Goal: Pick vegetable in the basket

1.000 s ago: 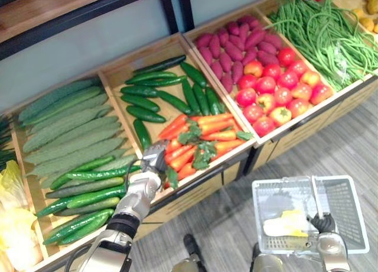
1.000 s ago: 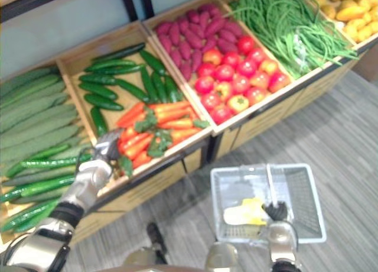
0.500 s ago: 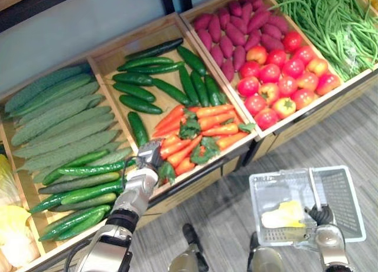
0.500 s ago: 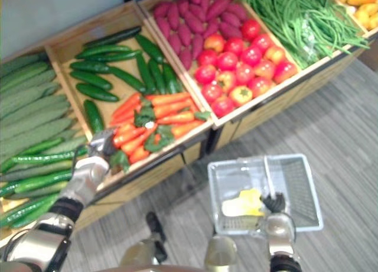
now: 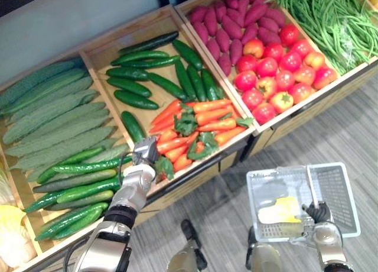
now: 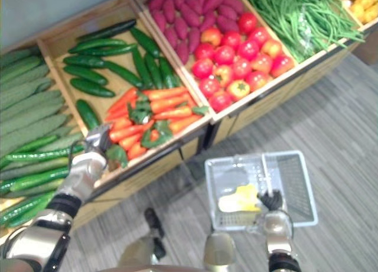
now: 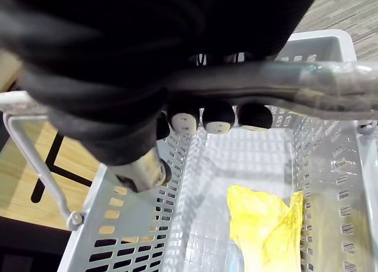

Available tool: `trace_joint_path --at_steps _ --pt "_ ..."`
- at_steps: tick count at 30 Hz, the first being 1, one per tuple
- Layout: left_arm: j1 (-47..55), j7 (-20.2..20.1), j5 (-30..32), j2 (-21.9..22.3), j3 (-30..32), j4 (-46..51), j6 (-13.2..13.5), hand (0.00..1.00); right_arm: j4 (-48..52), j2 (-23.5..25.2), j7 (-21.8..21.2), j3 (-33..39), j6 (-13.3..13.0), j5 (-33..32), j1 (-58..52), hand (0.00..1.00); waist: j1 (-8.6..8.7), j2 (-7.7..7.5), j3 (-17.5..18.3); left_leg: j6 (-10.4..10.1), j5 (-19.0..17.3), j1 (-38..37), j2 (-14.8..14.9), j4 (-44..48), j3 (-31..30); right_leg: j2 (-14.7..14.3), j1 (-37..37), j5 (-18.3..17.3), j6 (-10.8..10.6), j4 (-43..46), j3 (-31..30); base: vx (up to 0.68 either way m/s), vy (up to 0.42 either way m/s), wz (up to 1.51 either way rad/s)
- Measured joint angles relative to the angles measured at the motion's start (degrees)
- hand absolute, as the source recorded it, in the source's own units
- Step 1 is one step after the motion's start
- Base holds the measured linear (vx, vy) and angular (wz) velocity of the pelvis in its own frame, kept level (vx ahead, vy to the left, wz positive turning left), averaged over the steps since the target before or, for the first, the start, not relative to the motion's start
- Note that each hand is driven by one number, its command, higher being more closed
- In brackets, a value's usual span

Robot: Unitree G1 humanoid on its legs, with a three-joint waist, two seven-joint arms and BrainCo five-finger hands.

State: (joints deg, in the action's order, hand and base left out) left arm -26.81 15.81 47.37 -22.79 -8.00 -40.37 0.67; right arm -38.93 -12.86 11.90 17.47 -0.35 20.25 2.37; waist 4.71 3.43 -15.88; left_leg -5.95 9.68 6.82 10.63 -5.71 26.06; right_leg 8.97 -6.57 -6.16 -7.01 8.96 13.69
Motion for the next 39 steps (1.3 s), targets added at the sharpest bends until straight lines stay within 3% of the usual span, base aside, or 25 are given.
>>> trace_joint_path --at_steps 7,12,22,29,35,36,39 --pt "0.58 -1.08 0.0 0.0 -0.7 0.59 -0.06 1.0 0.0 0.0 0.02 0.0 0.01 0.01 -0.54 1.0 0.0 0.01 0.0 0.03 0.02 -0.99 -0.29 -0.04 -0.59 0.21 1.49 0.04 -0.08 -0.14 0.73 -0.02 -0.005 0.05" --pt "3.92 -1.54 0.01 -1.34 -0.82 8.62 0.55 1.0 0.01 0.05 0.07 0.07 0.03 0.04 -1.33 1.0 -0.12 0.14 0.08 0.09 0.09 -1.87 -0.52 0.05 -2.35 0.28 3.83 0.03 -0.08 -0.92 2.36 0.0 -0.007 0.15" --pt "7.65 -2.77 0.12 -4.58 -0.65 15.0 2.04 1.0 0.01 0.47 0.07 0.2 0.04 0.12 -3.07 1.0 -0.24 0.87 0.58 0.05 1.17 -2.66 -0.82 -0.23 -4.83 0.53 6.15 -0.02 -0.06 -0.78 4.55 -0.03 -0.006 0.12" --pt "10.09 -2.84 0.13 -5.02 -0.42 17.32 3.13 1.0 0.01 0.6 0.06 0.27 0.04 0.12 -4.9 1.0 -1.5 2.02 2.26 0.07 1.11 -3.1 -0.51 -0.26 -5.04 0.42 6.81 -0.15 0.06 -0.77 4.83 -0.03 -0.003 0.03" --pt "11.76 -3.33 0.15 -5.01 -0.39 18.16 3.19 1.0 0.01 1.17 0.06 0.3 0.1 0.12 -5.92 1.0 -1.83 2.0 2.99 0.22 1.22 -3.01 -0.46 -0.26 -6.04 0.3 7.13 -0.17 0.1 -0.78 5.34 0.0 -0.007 0.04" --pt "11.77 -3.34 0.15 -5.01 -0.39 18.16 3.18 0.0 0.01 1.35 0.06 0.44 0.11 0.12 -5.94 1.0 -1.84 1.96 3.05 0.22 1.22 -3.02 -0.45 -0.26 -6.1 0.27 7.2 -0.17 0.1 -0.78 5.41 0.01 -0.01 0.04" --pt "12.05 -3.4 0.15 -4.99 -0.46 18.16 3.18 0.0 0.0 1.79 0.04 0.51 0.12 0.14 -5.94 1.0 -1.87 1.89 3.53 0.22 1.22 -3.0 -0.34 -0.26 -6.09 0.16 7.22 -0.19 0.12 -0.88 5.44 0.0 0.0 0.0"
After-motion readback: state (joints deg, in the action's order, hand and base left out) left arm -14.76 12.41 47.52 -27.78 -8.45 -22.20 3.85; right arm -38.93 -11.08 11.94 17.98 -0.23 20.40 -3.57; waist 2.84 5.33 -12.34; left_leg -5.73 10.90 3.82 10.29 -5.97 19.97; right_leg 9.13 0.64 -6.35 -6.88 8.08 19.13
